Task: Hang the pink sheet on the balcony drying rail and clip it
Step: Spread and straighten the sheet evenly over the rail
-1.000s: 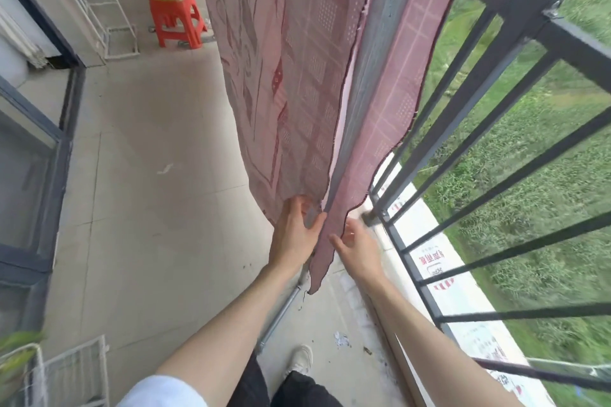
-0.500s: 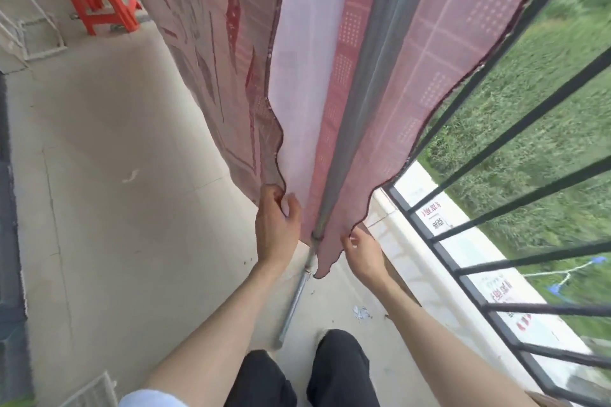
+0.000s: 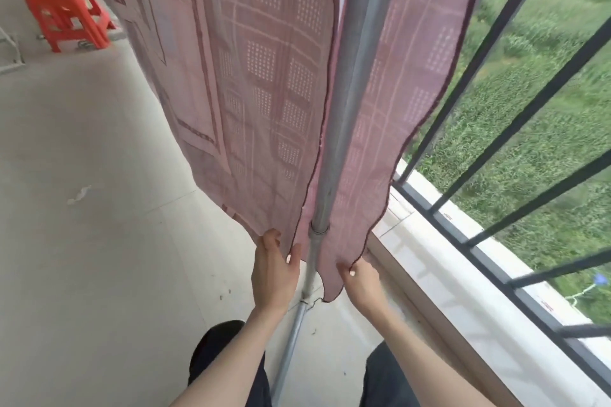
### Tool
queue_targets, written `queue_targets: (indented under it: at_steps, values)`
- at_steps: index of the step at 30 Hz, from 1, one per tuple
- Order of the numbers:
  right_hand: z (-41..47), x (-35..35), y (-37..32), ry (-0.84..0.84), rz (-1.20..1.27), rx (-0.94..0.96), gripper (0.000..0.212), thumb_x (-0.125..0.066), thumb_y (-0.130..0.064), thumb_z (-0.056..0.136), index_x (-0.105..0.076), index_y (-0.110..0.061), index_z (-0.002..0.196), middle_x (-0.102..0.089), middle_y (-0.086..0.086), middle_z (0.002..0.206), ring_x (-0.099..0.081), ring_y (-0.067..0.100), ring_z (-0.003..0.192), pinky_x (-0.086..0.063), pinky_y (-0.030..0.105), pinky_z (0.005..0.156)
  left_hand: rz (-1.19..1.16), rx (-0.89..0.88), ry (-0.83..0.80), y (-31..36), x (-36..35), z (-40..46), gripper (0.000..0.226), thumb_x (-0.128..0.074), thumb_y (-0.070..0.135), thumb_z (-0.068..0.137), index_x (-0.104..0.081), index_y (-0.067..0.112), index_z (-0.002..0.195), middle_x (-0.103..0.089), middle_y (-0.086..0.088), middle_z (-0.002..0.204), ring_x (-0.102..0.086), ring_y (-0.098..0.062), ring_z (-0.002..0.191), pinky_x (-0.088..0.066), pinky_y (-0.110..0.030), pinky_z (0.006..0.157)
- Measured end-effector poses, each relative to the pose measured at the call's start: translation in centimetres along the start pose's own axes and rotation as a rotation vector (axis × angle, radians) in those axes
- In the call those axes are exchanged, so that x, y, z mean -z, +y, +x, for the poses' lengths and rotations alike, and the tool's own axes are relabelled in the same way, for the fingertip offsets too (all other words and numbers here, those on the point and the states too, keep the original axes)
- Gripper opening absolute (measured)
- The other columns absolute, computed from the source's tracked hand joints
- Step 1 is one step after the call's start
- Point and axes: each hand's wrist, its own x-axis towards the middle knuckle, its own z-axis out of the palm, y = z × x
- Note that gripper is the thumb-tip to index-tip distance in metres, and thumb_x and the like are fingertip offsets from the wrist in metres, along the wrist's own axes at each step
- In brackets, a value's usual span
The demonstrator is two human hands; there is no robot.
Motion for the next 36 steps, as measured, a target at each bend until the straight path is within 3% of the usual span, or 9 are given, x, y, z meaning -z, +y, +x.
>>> queue_targets:
  at_steps: [4,8,16,21,25,28,31,33,36]
  values:
    - [3.3,-4.1,5.3,-0.026,-0.008,0.005,0.015,-0.045,-0.013,0.091,-0.051,-0.006,0.080,-0.052,0.005,0.074,-0.045,0.020,0.067,-0.034,0.030,0.057,0.005,-0.022,0.017,-5.4,-5.0,0.6,0.015,-0.049,0.021,0.092,-0.051,0.006,0.089,-0.049,-0.001,0.085,-0.055,-0.031,0.086,-0.034,-0.030,0.066]
    - [5.4,-7.1,9.7,0.011,0.006,0.018,0.024,-0.045,-0.016,0.092,-0.052,-0.001,0.075,-0.051,0.006,0.070,-0.044,0.018,0.066,-0.030,0.031,0.058,0.083,-0.054,0.097,-9.4,-8.1,0.4,0.018,-0.044,0.017,0.094,-0.054,0.003,0.089,-0.056,-0.012,0.082,-0.053,-0.032,0.079,-0.036,-0.034,0.062]
    - [6.6,-8.3,13.0,0.049,0.007,0.165,0.034,-0.049,-0.013,0.092,-0.036,-0.020,0.061,-0.040,-0.005,0.057,-0.034,0.015,0.058,-0.027,0.021,0.050,0.177,-0.210,0.082,-11.6,-11.1,-1.8,0.018,-0.048,0.010,0.092,-0.060,-0.002,0.085,-0.060,-0.015,0.079,-0.054,-0.034,0.075,-0.048,-0.042,0.065]
    - [7.0,-8.9,12.7,-0.028,0.140,0.175,0.046,-0.046,-0.011,0.094,-0.029,-0.028,0.055,-0.026,-0.011,0.053,-0.023,0.009,0.050,-0.021,0.018,0.047,0.149,-0.308,0.051,-11.3,-12.2,-4.0,0.035,-0.030,0.026,0.091,-0.054,0.007,0.073,-0.055,-0.009,0.069,-0.052,-0.029,0.069,-0.043,-0.034,0.063]
    - [6.9,-8.9,12.8,-0.051,0.142,0.227,0.043,-0.047,-0.013,0.096,-0.038,-0.030,0.058,-0.035,-0.010,0.060,-0.034,0.004,0.051,-0.030,0.017,0.050,0.164,-0.337,0.003,-11.1,-13.2,-6.0,0.028,-0.032,0.024,0.091,-0.052,0.011,0.075,-0.055,-0.005,0.070,-0.053,-0.025,0.069,-0.035,-0.033,0.068]
    - [7.2,-8.8,12.9,-0.081,0.144,0.246,0.035,-0.045,-0.009,0.096,-0.053,-0.033,0.071,-0.054,-0.003,0.083,-0.049,0.006,0.072,-0.038,0.010,0.062,0.166,-0.361,-0.016,-11.3,-14.1,-7.0,0.027,-0.032,0.024,0.092,-0.054,0.012,0.080,-0.058,-0.005,0.074,-0.053,-0.023,0.072,-0.037,-0.031,0.069]
    - [7.1,-8.3,13.1,-0.087,0.162,0.230,0.022,-0.043,-0.006,0.095,-0.060,-0.011,0.082,-0.055,0.009,0.095,-0.051,0.016,0.080,-0.040,0.009,0.061,0.143,-0.386,-0.010,-11.0,-14.6,-7.8,0.027,-0.033,0.023,0.093,-0.054,0.013,0.082,-0.058,-0.004,0.075,-0.046,-0.017,0.075,-0.037,-0.029,0.069]
    - [6.8,-7.7,13.6,-0.085,0.224,0.194,0.025,-0.046,-0.006,0.094,-0.055,-0.010,0.071,-0.051,0.007,0.080,-0.045,0.012,0.065,-0.038,0.014,0.051,0.135,-0.433,0.006,-10.9,-14.6,-8.7,0.022,-0.035,0.021,0.092,-0.052,0.013,0.081,-0.057,-0.005,0.074,-0.042,-0.015,0.076,-0.037,-0.029,0.071]
    - [6.6,-6.8,14.7,-0.048,0.305,0.196,0.018,-0.056,-0.006,0.087,-0.056,0.003,0.072,-0.049,0.003,0.069,-0.041,0.008,0.060,-0.033,0.024,0.054,0.160,-0.514,-0.041,-10.5,-15.1,-9.5,0.017,-0.036,0.018,0.091,-0.050,0.014,0.083,-0.058,-0.006,0.076,-0.043,-0.016,0.080,-0.039,-0.030,0.074]
